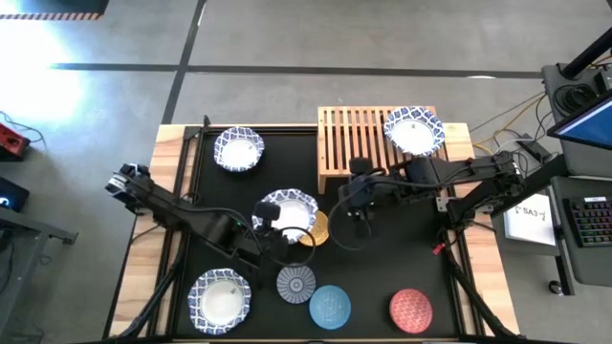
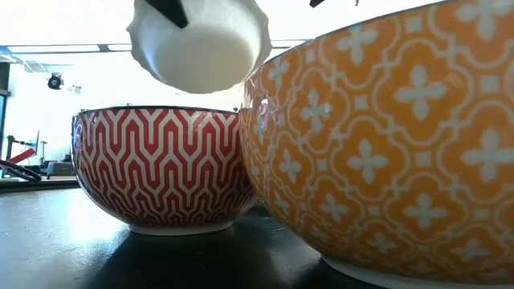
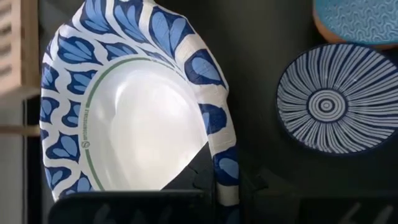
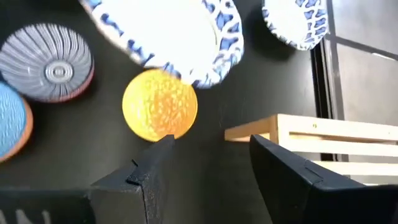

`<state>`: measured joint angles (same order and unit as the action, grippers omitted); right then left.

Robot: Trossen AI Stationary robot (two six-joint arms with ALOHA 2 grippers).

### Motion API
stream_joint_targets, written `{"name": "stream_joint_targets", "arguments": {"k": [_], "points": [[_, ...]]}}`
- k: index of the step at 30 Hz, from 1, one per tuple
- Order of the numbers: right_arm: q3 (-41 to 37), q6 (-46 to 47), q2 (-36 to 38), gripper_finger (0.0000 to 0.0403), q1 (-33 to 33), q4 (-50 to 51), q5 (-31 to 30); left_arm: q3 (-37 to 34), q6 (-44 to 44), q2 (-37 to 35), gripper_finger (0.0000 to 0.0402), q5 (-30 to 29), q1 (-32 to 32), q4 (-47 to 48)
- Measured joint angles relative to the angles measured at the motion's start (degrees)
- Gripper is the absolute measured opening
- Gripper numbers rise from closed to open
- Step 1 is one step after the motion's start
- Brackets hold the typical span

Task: Place and stack bowls onto a shelf
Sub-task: Stack the middle white bowl on top of the other white bowl on the shelf

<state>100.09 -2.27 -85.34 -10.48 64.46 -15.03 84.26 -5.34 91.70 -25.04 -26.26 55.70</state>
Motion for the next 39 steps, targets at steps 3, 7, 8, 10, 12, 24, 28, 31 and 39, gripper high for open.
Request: {"name": "stream_joint_targets", "arguments": {"k": [3,7,8,10,12,24,28,31,39], "points": [[0.0,1.9,0.0,0.0199,0.0,-1.4,0.0,0.1,4.0,0.0,0.0,-0.1,0.0,-2.2],[0.0,10.4,-0.3,0.0199,0.0,-2.7,0.5,-0.1,8.5,0.0,0.0,-0.7,0.0,-5.2],[0.0,12.0,-0.4,0.0199,0.0,-2.8,0.5,-0.1,9.2,0.0,0.0,-1.1,0.0,-5.8],[0.0,12.4,-0.7,0.0199,0.0,-3.0,0.5,-0.1,9.9,0.0,0.0,-1.5,0.0,-6.2],[0.0,10.2,-0.8,0.0199,0.0,-3.6,0.6,-0.1,10.2,0.0,0.0,-1.5,0.0,-6.2],[0.0,0.8,-1.1,0.0199,0.0,-4.8,0.4,-0.7,10.9,0.0,0.0,-1.5,0.0,-6.2],[0.0,3.6,-1.1,0.0199,0.0,-6.5,-0.6,-0.8,12.0,0.0,0.0,-1.5,0.1,-6.3],[0.0,3.2,-1.1,0.0199,0.0,-7.0,0.3,-0.8,13.5,0.0,0.0,-1.5,0.1,-6.9],[0.0,7.2,-1.1,0.0199,0.0,-7.0,0.4,-0.8,15.4,0.0,0.0,-1.5,0.2,-8.0]]}}
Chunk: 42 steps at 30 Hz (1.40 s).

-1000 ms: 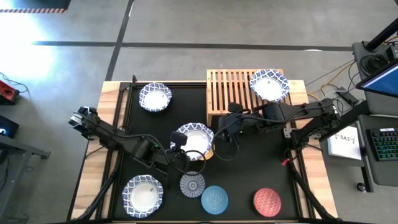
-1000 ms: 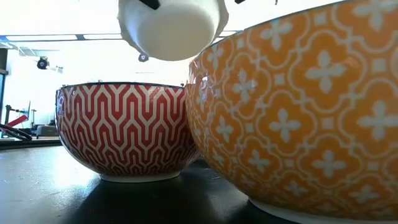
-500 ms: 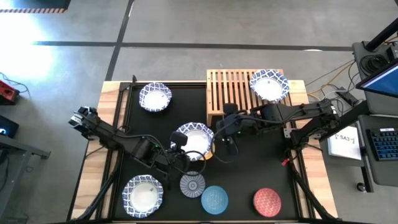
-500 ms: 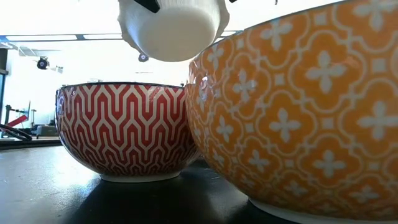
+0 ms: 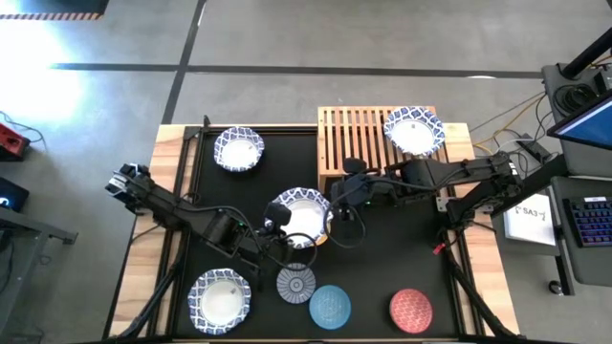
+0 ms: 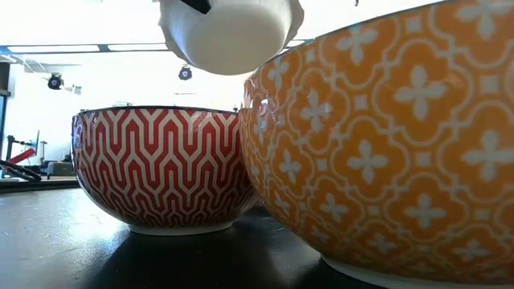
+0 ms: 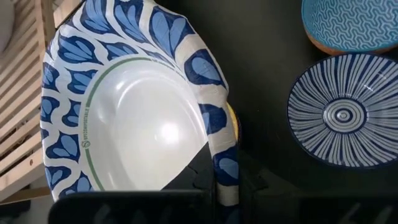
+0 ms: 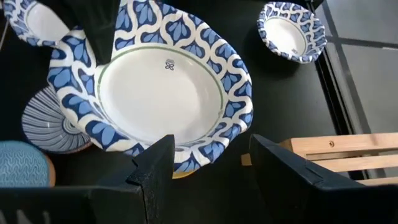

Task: Place and stack bowls onto a shelf
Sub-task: Stack the middle white bowl on top of the other white bowl on the shelf

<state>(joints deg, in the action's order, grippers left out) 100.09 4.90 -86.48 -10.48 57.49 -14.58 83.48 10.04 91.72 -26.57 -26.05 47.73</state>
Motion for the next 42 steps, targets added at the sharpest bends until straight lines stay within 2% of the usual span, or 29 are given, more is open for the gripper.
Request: {"name": "stream_joint_targets", "arguments": {"k": [11,13,17,19,21,26,30,36,42], "points": [[0.0,3.6,0.0,0.0199,0.0,-3.6,0.3,0.0,0.0,0.0,0.0,0.0,0.0,-2.0],[0.0,2.7,0.0,0.0199,0.0,-2.7,3.5,0.0,0.0,0.0,0.0,0.0,0.0,-2.0],[0.0,-8.6,0.2,0.0199,-0.3,4.3,14.6,0.0,0.0,0.0,0.0,0.0,0.0,-2.0],[0.0,-13.5,0.0,0.0199,-1.1,6.7,16.1,0.0,0.7,0.0,0.0,0.1,0.0,-2.5],[0.0,-17.3,-0.6,0.0199,-1.8,6.9,15.3,0.0,1.5,0.0,0.0,0.8,0.0,-4.1],[0.0,-22.8,-1.2,0.0199,-3.3,6.8,10.1,0.0,3.3,0.0,0.0,8.0,0.3,-7.2],[0.0,-23.6,-1.3,0.0199,-4.4,6.7,9.0,0.0,3.7,0.0,0.0,7.8,0.9,-7.8],[0.0,-23.4,-1.3,0.0199,-5.6,6.4,9.0,0.0,8.6,0.0,0.0,7.6,1.6,-11.8],[0.0,-18.8,-1.3,0.0197,-5.7,5.7,8.6,0.0,10.2,0.0,0.0,7.6,2.1,-13.9]]}}
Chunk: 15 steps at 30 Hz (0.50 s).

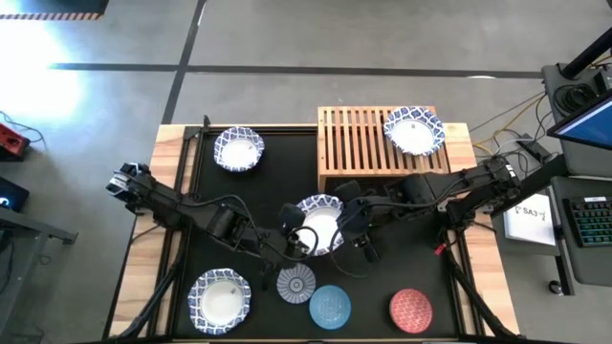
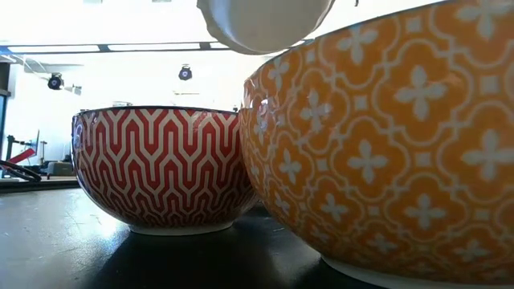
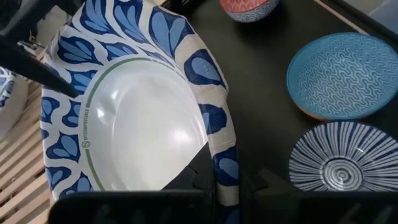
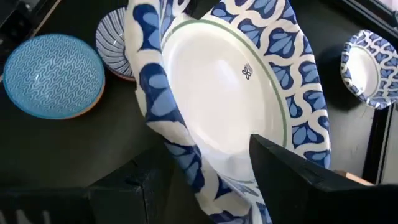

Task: Place and stack bowls onto a shelf
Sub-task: Stack the middle white bowl on top of the other white bowl on the shelf

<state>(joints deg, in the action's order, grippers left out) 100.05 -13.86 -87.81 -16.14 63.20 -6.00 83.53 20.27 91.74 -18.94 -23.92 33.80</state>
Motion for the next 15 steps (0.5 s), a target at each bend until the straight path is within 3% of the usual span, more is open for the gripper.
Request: {"name": "stream_joint_targets", "arguments": {"k": [5,15], "points": [[0.0,0.3,0.0,0.0161,0.0,0.2,1.6,0.0,-2.3,0.0,0.001,0.0,0.0,-2.8],[0.0,1.2,0.0,0.0016,0.0,2.0,6.2,0.0,-5.1,0.0,0.0056,-0.6,0.2,-7.5]]}}
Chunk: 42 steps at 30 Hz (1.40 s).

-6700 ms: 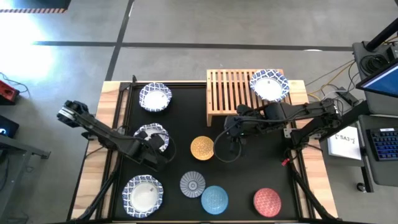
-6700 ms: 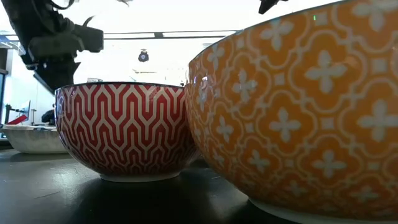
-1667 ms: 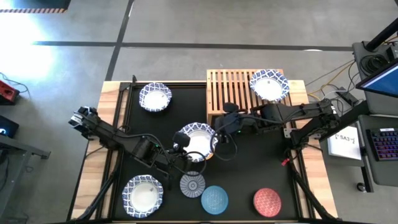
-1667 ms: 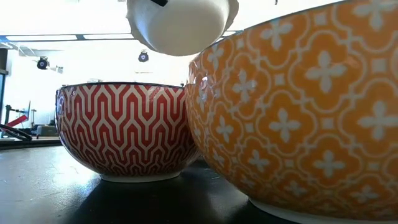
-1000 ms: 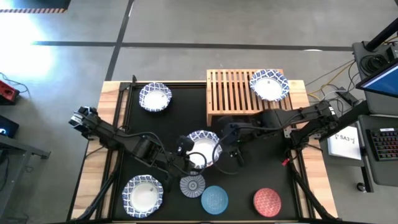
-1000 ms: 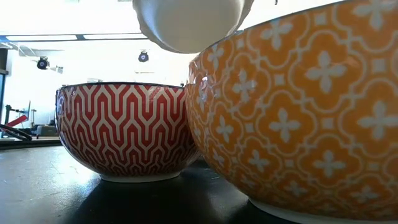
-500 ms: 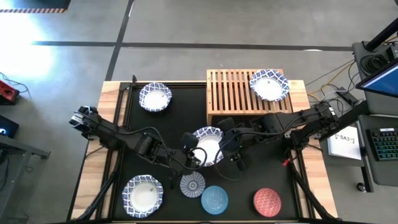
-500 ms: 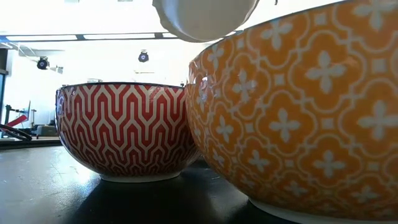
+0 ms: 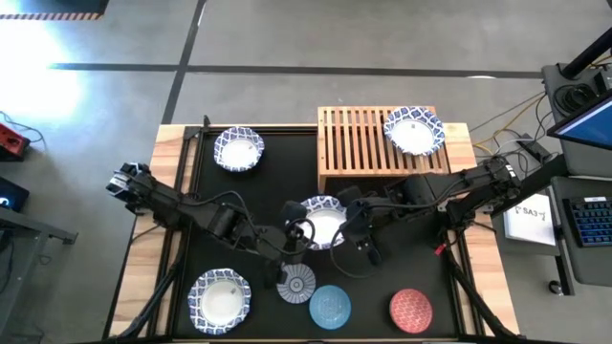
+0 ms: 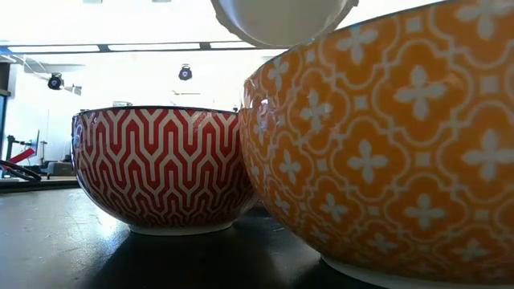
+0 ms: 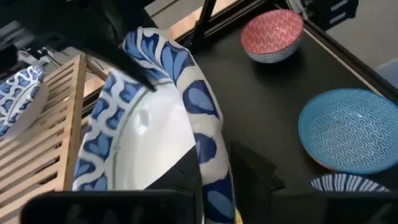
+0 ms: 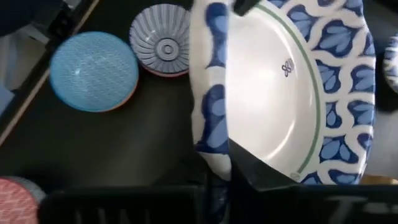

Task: Place and stack bowls onto a shelf
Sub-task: Stack the middle white bowl on top of the other white bowl on the shelf

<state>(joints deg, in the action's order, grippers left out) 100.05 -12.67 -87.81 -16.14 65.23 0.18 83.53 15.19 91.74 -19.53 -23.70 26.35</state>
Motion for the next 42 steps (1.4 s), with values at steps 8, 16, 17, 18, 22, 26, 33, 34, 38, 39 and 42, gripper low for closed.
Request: {"name": "stream_joint_targets", "arguments": {"k": [8,16,17,18,22,26,33,34,38,39,42], "points": [[0.0,4.0,0.0,0.0009,0.4,2.3,0.4,0.0,-0.7,0.0,0.0106,-1.2,0.1,-0.7],[0.0,9.2,0.0,0.0009,1.6,6.2,-0.3,0.0,1.8,0.0,0.0147,-13.6,0.2,-3.9],[0.0,9.7,0.0,0.0009,1.7,6.9,-0.5,0.0,2.2,0.0,0.015,-15.8,0.2,-4.1],[0.0,10.0,0.0,0.0009,1.9,7.6,-0.6,0.0,2.5,0.0,0.0153,-18.0,0.2,-4.2],[0.0,11.8,0.4,0.0009,2.2,10.8,-4.0,0.0,2.8,0.0,0.0159,-24.7,0.2,-4.3],[0.0,12.3,1.1,0.0009,2.6,14.1,-9.5,0.0,2.8,0.0,0.0159,-26.0,0.3,-4.3],[0.0,12.6,3.4,0.0009,3.9,16.2,-21.1,0.0,2.8,0.0,0.0159,-26.0,0.3,-3.9],[0.0,12.6,3.9,0.0009,4.2,16.9,-23.5,0.0,2.8,0.0,0.0159,-26.0,0.3,-3.9],[0.1,13.4,5.6,0.0009,6.1,21.7,-32.1,0.0,2.8,0.0,0.0159,-26.0,0.3,-3.9],[0.1,14.0,6.0,0.0009,6.9,23.2,-33.4,0.0,2.7,0.0,0.0159,-26.0,0.3,-3.9],[0.1,15.7,6.9,0.0009,9.9,24.7,-34.7,0.0,2.5,0.0,0.0158,-26.0,0.3,-3.9]]}}
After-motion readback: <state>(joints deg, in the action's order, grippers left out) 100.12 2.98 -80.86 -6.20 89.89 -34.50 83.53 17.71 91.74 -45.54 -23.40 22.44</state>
